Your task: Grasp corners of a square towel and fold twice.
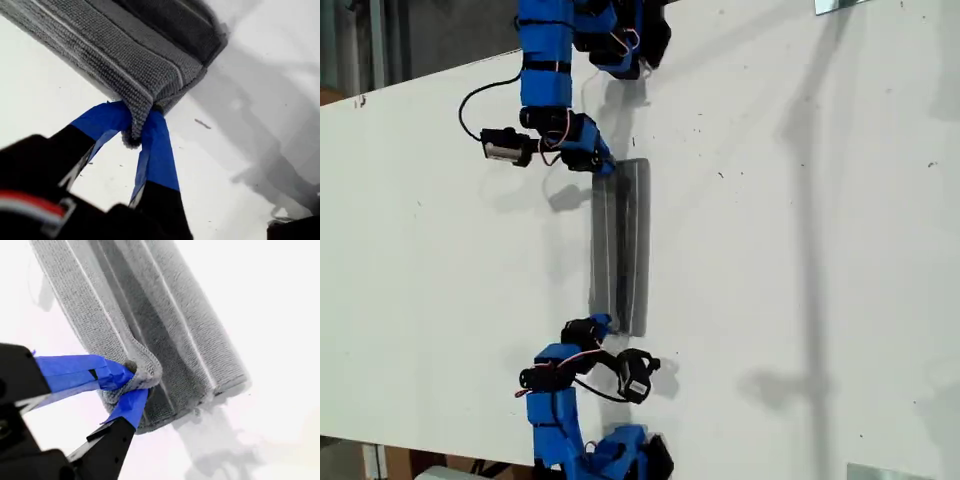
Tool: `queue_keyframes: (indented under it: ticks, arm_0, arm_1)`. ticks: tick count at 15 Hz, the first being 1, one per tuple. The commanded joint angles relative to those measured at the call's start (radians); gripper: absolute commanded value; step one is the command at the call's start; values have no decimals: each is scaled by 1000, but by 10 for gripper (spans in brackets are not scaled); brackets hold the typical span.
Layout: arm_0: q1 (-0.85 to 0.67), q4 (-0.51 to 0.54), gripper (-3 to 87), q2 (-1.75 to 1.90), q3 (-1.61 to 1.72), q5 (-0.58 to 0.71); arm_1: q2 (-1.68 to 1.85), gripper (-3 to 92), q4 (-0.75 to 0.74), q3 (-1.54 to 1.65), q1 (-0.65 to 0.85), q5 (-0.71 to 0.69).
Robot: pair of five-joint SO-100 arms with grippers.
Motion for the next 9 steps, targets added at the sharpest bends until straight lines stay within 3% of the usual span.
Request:
queue_keyframes:
  ticks: [1,6,7,8,9]
  arm_0:
    - [37,54,-1,69,15,-31]
    - [38,-34,-1,60,115,-35]
    - [35,-41,23,58,123,-34]
    - [35,-41,134,58,124,-35]
    - [35,-44,177,58,124,-34]
  arm_1:
    - [87,-1,26,77,-89,75]
    - [94,-1,-29,161,-155,121]
    - [95,47,-31,161,-156,118]
    - [98,126,-32,161,-158,114]
    - [101,171,-32,161,-158,112]
